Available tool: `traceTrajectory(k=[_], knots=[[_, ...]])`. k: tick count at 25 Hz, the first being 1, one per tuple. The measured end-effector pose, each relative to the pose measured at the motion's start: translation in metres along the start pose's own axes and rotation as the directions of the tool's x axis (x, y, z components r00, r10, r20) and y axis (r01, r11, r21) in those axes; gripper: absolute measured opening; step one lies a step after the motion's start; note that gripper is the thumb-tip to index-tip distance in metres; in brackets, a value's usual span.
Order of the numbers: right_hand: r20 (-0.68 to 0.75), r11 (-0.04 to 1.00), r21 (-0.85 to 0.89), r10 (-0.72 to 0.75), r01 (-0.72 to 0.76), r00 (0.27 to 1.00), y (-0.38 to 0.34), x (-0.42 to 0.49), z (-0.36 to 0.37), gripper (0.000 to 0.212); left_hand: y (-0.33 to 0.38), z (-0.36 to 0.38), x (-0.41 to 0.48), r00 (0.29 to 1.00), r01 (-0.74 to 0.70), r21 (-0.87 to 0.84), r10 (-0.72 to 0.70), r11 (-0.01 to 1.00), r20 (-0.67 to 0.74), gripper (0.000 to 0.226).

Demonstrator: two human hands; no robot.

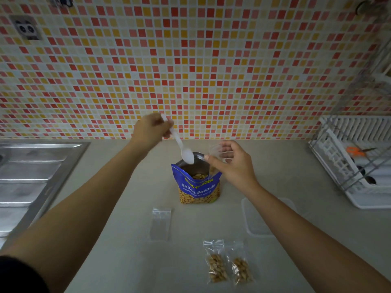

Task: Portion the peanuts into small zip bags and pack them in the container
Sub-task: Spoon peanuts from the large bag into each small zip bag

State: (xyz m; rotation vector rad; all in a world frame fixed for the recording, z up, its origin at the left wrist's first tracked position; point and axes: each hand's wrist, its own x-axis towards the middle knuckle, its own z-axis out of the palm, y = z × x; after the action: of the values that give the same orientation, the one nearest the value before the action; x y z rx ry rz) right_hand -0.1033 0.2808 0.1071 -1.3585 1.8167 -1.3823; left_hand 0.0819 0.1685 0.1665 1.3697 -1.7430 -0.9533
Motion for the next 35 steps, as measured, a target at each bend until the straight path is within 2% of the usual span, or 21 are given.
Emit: traceTrajectory(k=[3, 8, 10, 12, 14, 17, 20, 23, 24, 26, 28, 32, 35], knots=[[0.001, 1.000, 0.001, 0.004, -0.004, 1.000, -0.002, 0.002, -0.003, 0.052, -0.033, 0.027, -0.006, 0.990, -0.009, 0.166, -0.014, 0.986, 0.141, 0.020], [0.013, 0.997, 0.013, 0.082, -0.082, 0.997, -0.007, 0.007, -0.006, 0.053, -0.053, 0.045, -0.006, 0.968, -0.071, 0.416, -0.038, 0.907, 0.247, 0.028], [0.005, 0.992, 0.029, 0.125, -0.125, 0.992, -0.007, 0.009, -0.007, 0.054, -0.051, 0.042, -0.013, 0.983, -0.115, 0.386, 0.049, 0.915, 0.176, 0.034], [-0.014, 0.988, 0.050, 0.146, -0.145, 0.989, -0.009, 0.012, -0.007, 0.053, -0.043, 0.039, -0.029, 0.967, -0.256, 0.285, 0.239, 0.924, 0.094, 0.029], [-0.024, 0.985, 0.078, 0.159, -0.157, 0.987, -0.013, 0.015, -0.004, 0.053, -0.035, 0.040, -0.047, 0.924, -0.376, 0.192, 0.351, 0.907, 0.151, 0.023], [-0.011, 0.979, 0.115, 0.172, -0.170, 0.985, -0.023, 0.016, 0.002, 0.053, -0.031, 0.053, -0.065, 0.897, -0.414, 0.194, 0.363, 0.889, 0.252, 0.031], [0.033, 0.975, 0.119, 0.184, -0.187, 0.982, -0.028, 0.012, 0.006, 0.054, -0.033, 0.060, -0.070, 0.933, -0.347, 0.121, 0.329, 0.930, 0.143, 0.017], [0.205, 0.952, 0.183, 0.209, -0.247, 0.956, -0.025, 0.000, 0.002, 0.059, -0.042, 0.053, -0.084, 0.972, -0.204, -0.014, 0.204, 0.979, 0.116, 0.004], [0.268, 0.937, 0.221, 0.209, -0.271, 0.941, -0.020, -0.007, 0.000, 0.050, -0.047, 0.050, -0.093, 0.980, -0.126, -0.080, 0.137, 0.989, 0.145, 0.006], [0.341, 0.898, 0.303, 0.210, -0.319, 0.916, -0.007, -0.026, -0.002, 0.018, -0.060, 0.042, -0.117, 0.970, 0.040, -0.219, 0.014, 0.975, 0.241, 0.008], [0.383, 0.885, 0.284, 0.248, -0.369, 0.890, 0.009, -0.049, 0.000, 0.004, -0.079, 0.039, -0.144, 0.936, 0.173, -0.262, -0.076, 0.949, 0.345, 0.009], [0.425, 0.880, 0.032, 0.416, -0.473, 0.804, 0.063, -0.089, 0.022, 0.008, -0.131, 0.052, -0.186, 0.832, 0.366, -0.075, -0.290, 0.928, 0.472, 0.018], [0.366, 0.875, -0.347, 0.457, -0.337, 0.811, 0.100, -0.105, 0.038, 0.008, -0.161, 0.069, -0.206, 0.762, 0.453, 0.132, -0.459, 0.882, 0.457, 0.014]])
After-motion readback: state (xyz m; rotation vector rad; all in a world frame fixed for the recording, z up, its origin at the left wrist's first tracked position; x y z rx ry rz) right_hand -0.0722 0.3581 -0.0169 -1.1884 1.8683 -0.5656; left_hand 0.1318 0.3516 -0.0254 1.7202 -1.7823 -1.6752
